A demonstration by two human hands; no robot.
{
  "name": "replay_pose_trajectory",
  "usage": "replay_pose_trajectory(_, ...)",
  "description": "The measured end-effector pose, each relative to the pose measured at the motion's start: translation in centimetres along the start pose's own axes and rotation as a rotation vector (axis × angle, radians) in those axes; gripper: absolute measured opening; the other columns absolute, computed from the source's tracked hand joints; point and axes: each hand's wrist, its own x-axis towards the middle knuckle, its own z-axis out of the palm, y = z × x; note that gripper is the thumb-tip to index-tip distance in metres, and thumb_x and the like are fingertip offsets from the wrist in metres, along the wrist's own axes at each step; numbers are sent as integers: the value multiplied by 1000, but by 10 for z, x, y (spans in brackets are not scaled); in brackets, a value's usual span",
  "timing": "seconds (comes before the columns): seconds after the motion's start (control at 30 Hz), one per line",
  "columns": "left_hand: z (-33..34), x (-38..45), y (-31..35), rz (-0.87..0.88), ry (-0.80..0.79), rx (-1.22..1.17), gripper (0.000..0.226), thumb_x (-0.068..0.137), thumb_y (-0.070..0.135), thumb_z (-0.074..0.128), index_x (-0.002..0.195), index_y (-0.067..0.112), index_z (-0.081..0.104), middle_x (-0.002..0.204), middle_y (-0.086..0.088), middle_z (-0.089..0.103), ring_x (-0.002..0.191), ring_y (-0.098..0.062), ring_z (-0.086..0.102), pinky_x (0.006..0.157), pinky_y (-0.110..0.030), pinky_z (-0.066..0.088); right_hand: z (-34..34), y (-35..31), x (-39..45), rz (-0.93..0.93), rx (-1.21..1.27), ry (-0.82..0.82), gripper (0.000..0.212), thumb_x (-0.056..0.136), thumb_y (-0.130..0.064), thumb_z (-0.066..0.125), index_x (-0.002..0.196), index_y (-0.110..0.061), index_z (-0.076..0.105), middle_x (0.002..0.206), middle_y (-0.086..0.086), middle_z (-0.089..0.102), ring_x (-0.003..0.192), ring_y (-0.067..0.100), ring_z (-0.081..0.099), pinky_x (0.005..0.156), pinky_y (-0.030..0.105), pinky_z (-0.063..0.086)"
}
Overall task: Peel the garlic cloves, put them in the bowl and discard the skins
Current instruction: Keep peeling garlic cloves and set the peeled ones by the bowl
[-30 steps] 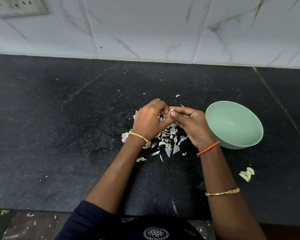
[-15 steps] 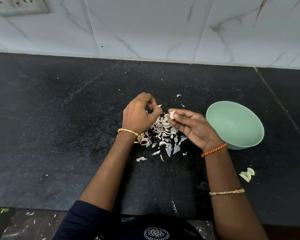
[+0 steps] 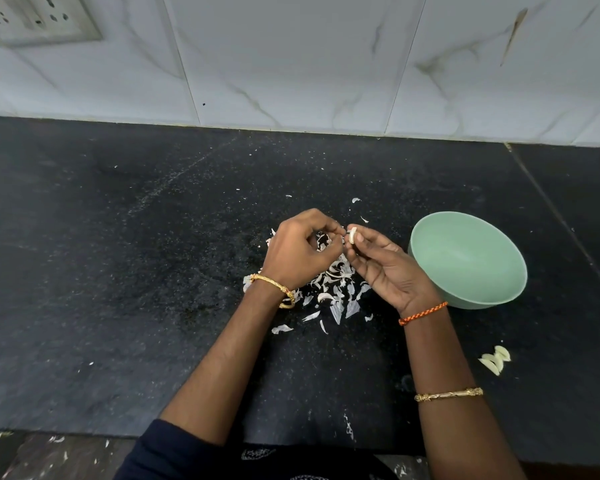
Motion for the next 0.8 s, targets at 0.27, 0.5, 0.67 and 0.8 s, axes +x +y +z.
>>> replay_pose_trajectory(0.27,-3,-1,5,-11,-49,26,18,77,32,67,87,19,76,80,11,65,54,-18,52,52,-39,50,1,2,1,0,13,15,22,77,-4,59,98,-4,63,99,17,69,83,15,71,68,16,56)
replay_pose_trajectory(0.5,-1,-2,6,-39,-58,74,9,78,24,72,84,20,75,78,9,65,52,2,47,50,-22,36,1,6,1,-24,9,39,21,74,-3,61,95,-5,65,93,14,70,87,19,71,76,19,57)
replay_pose_trajectory(0.67,1,-4,9,-57,-7,156,6,75,24,76,77,20,72,71,9,62,59,9,49,52,-16,30,4,8,0,-83,-78,58,25,72,-4,64,97,-4,64,88,11,73,83,17,71,81,22,56)
replay_pose_trajectory(0.8,2,0,8,-34,19,116,8,73,23,72,72,17,68,68,7,59,55,2,46,52,-15,31,10,7,-3,-114,-131,65,22,75,-2,62,97,-3,64,83,7,74,79,13,71,73,19,56)
